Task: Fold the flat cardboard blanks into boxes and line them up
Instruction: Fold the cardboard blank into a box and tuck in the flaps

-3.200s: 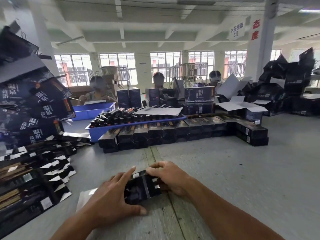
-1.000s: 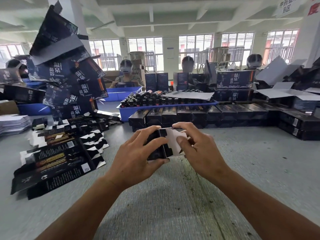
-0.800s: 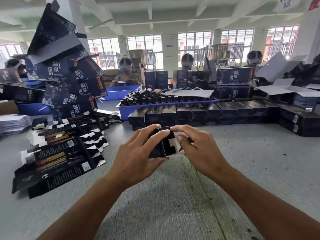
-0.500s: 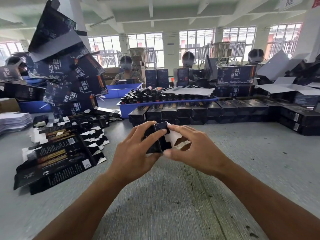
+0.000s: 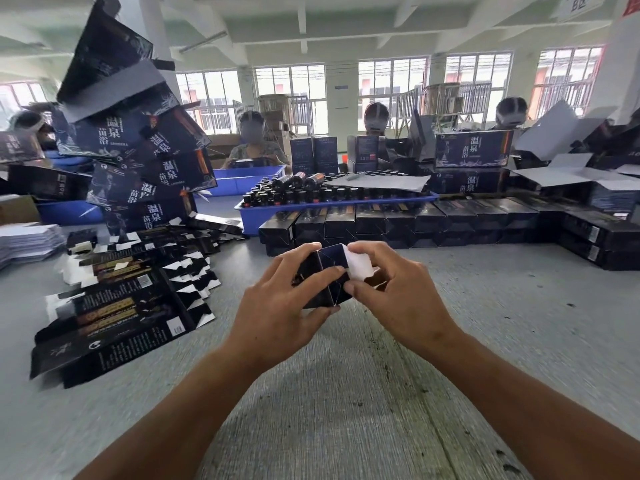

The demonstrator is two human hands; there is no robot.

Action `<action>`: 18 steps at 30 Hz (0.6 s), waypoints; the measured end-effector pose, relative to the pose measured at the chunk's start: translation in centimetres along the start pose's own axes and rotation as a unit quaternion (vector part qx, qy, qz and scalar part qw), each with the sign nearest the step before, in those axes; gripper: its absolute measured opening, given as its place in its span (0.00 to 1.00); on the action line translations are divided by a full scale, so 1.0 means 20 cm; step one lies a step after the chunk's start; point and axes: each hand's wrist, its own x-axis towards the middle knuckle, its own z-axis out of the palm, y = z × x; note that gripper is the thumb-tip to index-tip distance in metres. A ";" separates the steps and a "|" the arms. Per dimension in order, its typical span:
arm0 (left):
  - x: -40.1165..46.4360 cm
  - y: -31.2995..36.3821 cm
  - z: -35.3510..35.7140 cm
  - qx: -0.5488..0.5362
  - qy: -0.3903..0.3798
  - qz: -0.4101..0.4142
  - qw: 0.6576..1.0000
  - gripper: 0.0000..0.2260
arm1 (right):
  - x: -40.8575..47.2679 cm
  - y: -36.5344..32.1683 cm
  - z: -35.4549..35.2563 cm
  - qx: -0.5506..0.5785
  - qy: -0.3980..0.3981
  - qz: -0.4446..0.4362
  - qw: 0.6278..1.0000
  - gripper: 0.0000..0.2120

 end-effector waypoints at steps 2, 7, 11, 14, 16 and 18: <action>0.00 0.00 0.00 0.004 0.000 -0.001 1.000 0.24 | 0.00 0.00 0.00 0.015 0.003 0.023 1.000 0.24; 0.00 0.00 0.00 0.023 -0.006 -0.005 1.000 0.24 | 0.00 0.00 0.01 0.022 0.003 0.017 1.000 0.12; 0.00 0.00 0.00 0.024 -0.001 -0.020 1.000 0.31 | 0.00 0.01 0.02 0.024 -0.020 0.000 1.000 0.14; 0.00 0.02 -0.01 0.013 0.005 -0.034 0.999 0.39 | 0.00 0.01 0.03 0.041 -0.009 0.006 0.999 0.09; 0.00 0.04 -0.01 0.008 0.005 -0.032 0.999 0.40 | 0.00 0.01 0.02 0.049 0.001 0.030 0.998 0.06; 0.00 0.06 0.00 -0.001 0.001 -0.036 0.999 0.42 | 0.01 0.01 0.01 0.079 -0.006 0.068 0.995 0.09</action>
